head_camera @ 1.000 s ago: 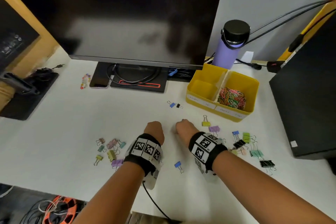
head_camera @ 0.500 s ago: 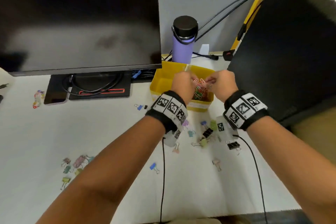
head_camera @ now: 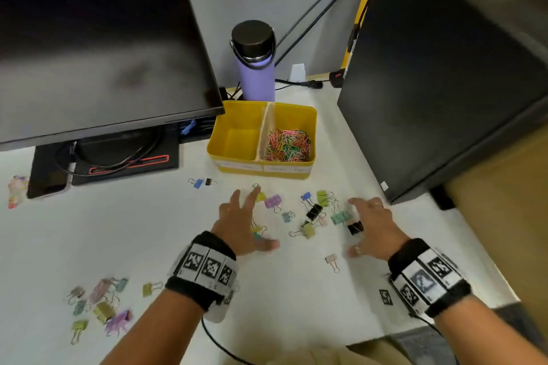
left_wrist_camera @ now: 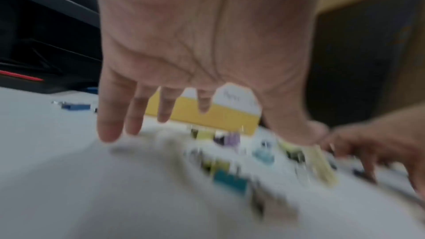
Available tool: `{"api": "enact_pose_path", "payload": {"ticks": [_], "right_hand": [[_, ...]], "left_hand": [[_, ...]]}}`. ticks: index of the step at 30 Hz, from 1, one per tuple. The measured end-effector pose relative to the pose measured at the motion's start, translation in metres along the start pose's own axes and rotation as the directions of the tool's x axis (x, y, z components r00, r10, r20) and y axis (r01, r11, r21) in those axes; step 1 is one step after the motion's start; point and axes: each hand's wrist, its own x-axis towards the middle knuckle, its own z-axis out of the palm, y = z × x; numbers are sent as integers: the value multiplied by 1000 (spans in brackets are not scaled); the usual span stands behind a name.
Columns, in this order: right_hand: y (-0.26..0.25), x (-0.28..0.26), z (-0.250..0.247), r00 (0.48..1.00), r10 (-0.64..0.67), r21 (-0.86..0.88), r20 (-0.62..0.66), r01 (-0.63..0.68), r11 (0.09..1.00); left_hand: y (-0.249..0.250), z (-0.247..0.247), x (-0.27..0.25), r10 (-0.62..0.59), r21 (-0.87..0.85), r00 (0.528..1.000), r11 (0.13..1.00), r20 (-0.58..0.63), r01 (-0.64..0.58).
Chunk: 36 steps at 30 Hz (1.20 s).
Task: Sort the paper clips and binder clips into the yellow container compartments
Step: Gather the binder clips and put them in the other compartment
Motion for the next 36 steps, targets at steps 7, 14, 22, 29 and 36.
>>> {"api": "enact_pose_path", "payload": {"ticks": [7, 14, 22, 29, 36], "right_hand": [[-33, 26, 9, 1000, -19, 5, -21, 20, 1000], [-48, 43, 5, 997, -66, -51, -30, 64, 997], [-48, 41, 13, 984, -157, -66, -84, 151, 986], [-50, 38, 9, 964, -244, -151, -106, 227, 962], [-61, 11, -18, 935, -330, 152, -132, 348, 925]], "left_hand": [[35, 39, 17, 107, 97, 994, 989, 25, -109], [60, 28, 27, 191, 196, 971, 967, -142, -161], [60, 17, 24, 159, 197, 969, 973, -191, -121], [55, 18, 25, 115, 430, 990, 900, -85, -67], [18, -21, 8, -28, -144, 996, 989, -88, 15]]}}
